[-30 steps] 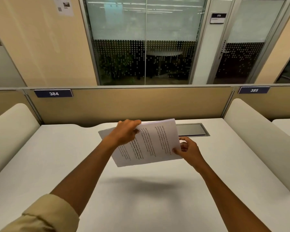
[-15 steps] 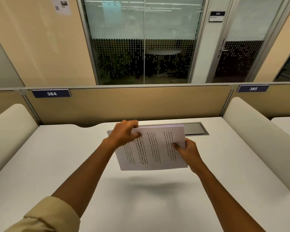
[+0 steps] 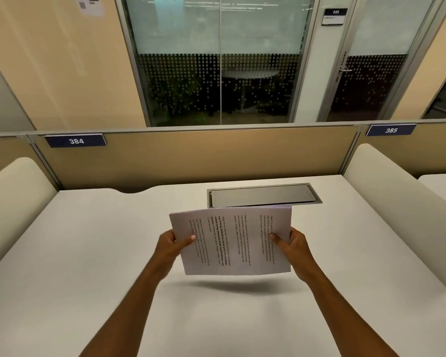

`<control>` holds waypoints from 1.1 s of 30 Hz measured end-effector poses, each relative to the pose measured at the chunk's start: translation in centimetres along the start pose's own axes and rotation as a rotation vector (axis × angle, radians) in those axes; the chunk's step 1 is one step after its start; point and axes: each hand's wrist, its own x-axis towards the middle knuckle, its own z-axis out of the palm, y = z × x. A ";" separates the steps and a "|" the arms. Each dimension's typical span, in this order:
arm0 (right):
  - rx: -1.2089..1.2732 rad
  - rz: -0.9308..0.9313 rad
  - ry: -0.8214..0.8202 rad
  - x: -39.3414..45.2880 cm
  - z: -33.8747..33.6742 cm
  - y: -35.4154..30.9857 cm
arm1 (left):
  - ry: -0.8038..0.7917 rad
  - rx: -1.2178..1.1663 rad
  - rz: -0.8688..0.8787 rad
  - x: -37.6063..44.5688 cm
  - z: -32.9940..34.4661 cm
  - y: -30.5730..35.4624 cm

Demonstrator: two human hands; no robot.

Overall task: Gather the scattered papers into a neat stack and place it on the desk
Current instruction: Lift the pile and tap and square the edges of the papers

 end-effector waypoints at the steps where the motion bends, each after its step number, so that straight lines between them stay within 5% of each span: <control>1: 0.013 0.004 0.010 -0.2 0.3 0.3 | 0.033 -0.016 -0.009 -0.4 0.5 -0.9; 12: 0.076 0.051 0.181 -1.1 2.9 2.2 | 0.334 0.104 0.115 -2.2 3.9 -3.2; 33: 0.042 0.098 0.115 -2.0 3.3 5.2 | 0.312 0.256 0.142 -3.3 2.1 -7.0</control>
